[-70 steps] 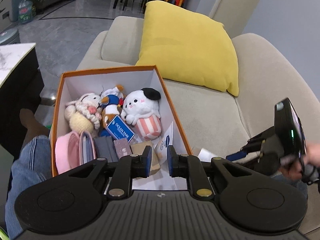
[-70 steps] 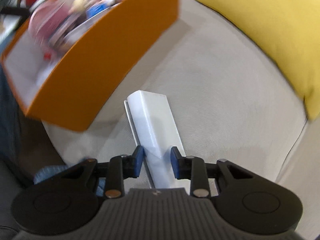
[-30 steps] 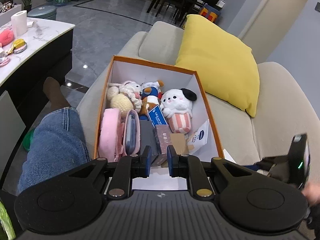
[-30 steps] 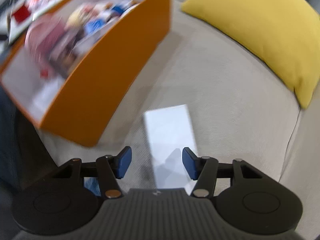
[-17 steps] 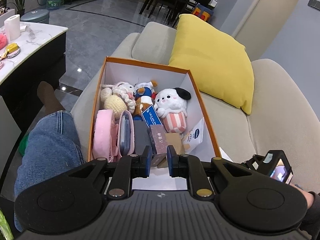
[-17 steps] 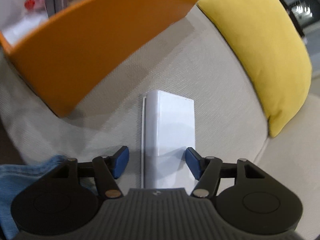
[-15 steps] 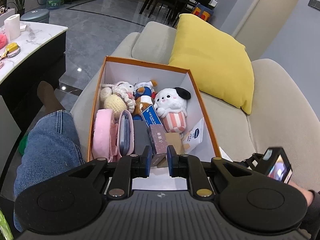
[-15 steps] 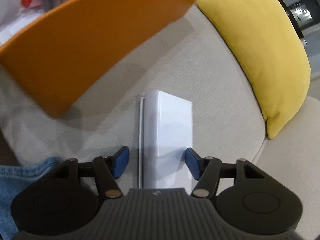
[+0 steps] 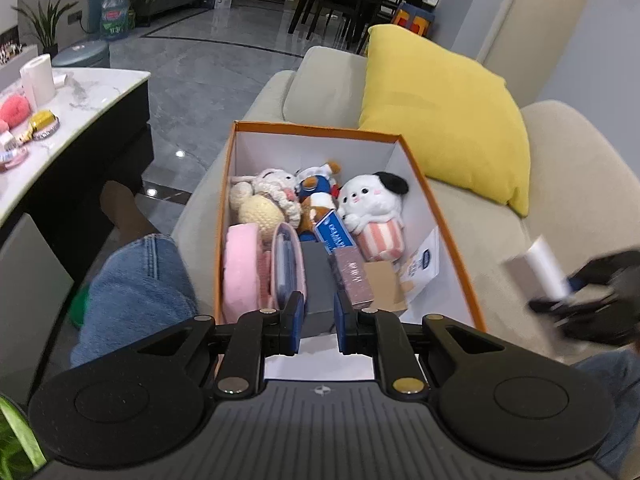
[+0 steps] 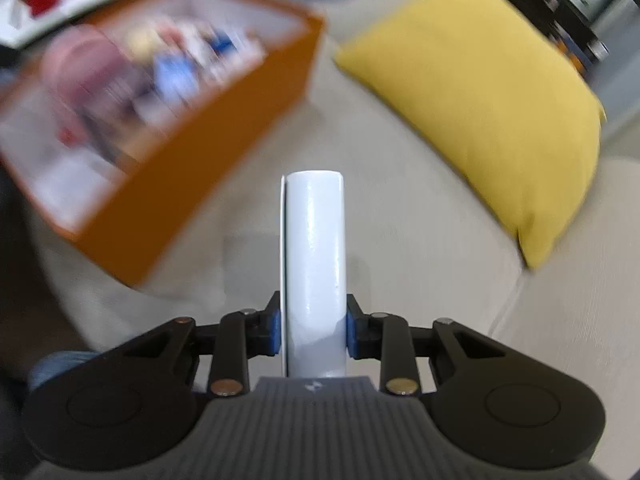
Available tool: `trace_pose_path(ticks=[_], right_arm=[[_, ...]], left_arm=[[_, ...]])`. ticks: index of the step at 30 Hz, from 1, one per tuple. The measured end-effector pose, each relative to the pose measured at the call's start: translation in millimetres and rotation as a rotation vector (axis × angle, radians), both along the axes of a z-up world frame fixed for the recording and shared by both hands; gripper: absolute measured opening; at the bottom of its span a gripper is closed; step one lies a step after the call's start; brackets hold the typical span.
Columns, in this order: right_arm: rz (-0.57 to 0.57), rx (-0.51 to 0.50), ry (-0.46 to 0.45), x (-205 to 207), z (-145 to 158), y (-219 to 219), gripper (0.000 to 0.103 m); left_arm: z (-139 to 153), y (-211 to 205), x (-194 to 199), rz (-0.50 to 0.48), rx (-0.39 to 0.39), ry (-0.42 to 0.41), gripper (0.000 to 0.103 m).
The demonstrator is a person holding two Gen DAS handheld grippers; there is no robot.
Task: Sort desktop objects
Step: 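Carry the white box into the orange box with the right tool and release it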
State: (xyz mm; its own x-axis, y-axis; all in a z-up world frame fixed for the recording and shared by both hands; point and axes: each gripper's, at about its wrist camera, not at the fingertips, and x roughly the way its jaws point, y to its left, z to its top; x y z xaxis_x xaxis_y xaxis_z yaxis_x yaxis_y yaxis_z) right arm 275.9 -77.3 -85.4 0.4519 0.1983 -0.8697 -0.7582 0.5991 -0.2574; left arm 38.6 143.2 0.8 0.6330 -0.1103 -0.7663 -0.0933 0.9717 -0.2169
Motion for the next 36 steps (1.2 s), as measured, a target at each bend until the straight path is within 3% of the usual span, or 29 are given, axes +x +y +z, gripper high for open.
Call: trace_pose_path(ticks=[7,14,19,24,36], right_arm=[[0.292,0.092,-0.066,-50.2,88.1,38.9,0.031],[0.564,0.094,-0.023,-76.0,107.6,96.5,0.031],[0.708,0.019,0.064,-90.2,95.1,129.6,0.031],[0.804,-0.099,0.173,-86.5,63.0,158.6,0.031],[0.859,-0.213,0.369,-56.8,9.1,220.5,0.031]], left_arm=[[0.2,9.2,-2.3,-0.018,0.037,0.005,0.017],[4.4,19.0,-11.8,-0.068,0.071,-0.023,0.017],[-0.2,27.3,-20.2,-0.076,0.072,-0.029,0.017],[-4.1,42.7,-23.3,-0.040,0.042,-0.032,0.017],[-14.7,61.2,-13.5,-0.024,-0.002,-0.031,0.017]])
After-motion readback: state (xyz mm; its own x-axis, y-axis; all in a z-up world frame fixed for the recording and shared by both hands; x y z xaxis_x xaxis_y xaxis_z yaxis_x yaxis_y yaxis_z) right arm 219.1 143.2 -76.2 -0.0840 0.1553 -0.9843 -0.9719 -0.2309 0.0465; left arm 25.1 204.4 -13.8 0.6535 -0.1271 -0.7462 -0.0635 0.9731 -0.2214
